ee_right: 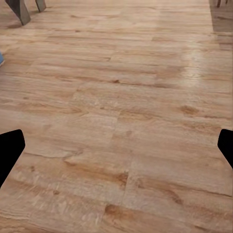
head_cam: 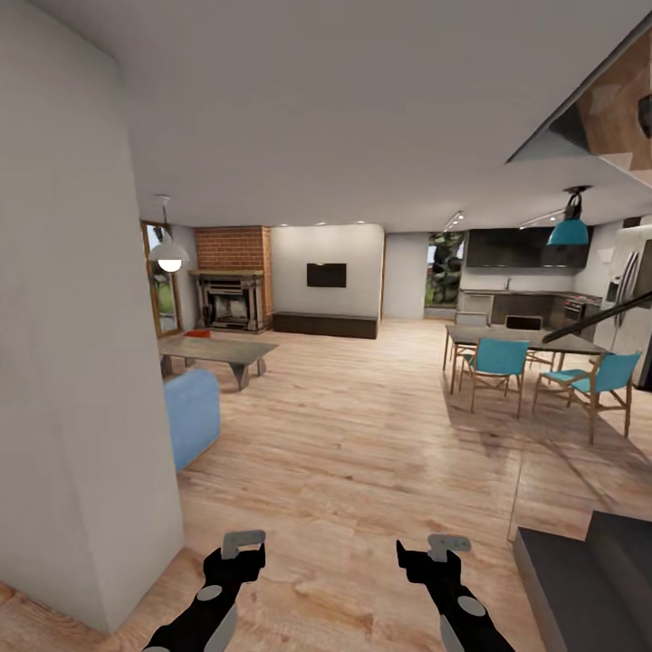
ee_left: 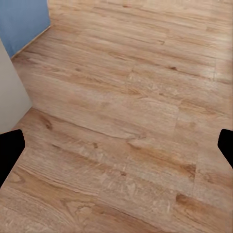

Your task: Move the two storage containers from the living room to the garage. In the garage, place one container on the floor and stack the other container on top of it (either order is fine).

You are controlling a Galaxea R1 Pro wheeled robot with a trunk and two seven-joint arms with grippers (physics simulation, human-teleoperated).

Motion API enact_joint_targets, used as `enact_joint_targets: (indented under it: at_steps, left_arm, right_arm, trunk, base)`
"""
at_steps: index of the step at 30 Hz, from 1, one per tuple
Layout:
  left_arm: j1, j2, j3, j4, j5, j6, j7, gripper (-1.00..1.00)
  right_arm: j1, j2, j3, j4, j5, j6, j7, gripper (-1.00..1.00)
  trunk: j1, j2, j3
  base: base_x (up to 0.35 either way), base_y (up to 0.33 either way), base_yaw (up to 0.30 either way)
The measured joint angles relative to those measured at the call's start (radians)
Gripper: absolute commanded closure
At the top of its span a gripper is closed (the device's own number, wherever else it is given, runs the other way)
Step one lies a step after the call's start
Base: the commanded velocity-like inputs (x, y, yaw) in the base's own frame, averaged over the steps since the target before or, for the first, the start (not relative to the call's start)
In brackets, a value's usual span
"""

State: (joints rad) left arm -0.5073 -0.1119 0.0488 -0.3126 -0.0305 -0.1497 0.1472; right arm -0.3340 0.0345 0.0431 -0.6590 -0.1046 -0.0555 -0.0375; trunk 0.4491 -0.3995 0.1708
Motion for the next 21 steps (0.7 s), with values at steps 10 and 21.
enact_joint_targets:
  at_steps: [10, 21]
  left_arm:
    - [0.0, 0.0, 0.0, 0.0, 0.0, 0.0, -0.001, -1.0]
    - [0.0, 0.001, 0.0, 0.0, 0.0, 0.0, 0.0, -1.0]
  right_arm:
    - [0.0, 0.0, 0.004, 0.009, 0.0, 0.0, 0.0, -1.0]
    - [0.0, 0.001, 0.005, 0.009, 0.002, 0.0, 0.0, -1.0]
  trunk:
    - [0.0, 0.0, 0.0]
    - [0.0, 0.0, 0.0]
  base:
    - [0.331, 0.0, 0.0]
    - [0.331, 0.0, 0.0]
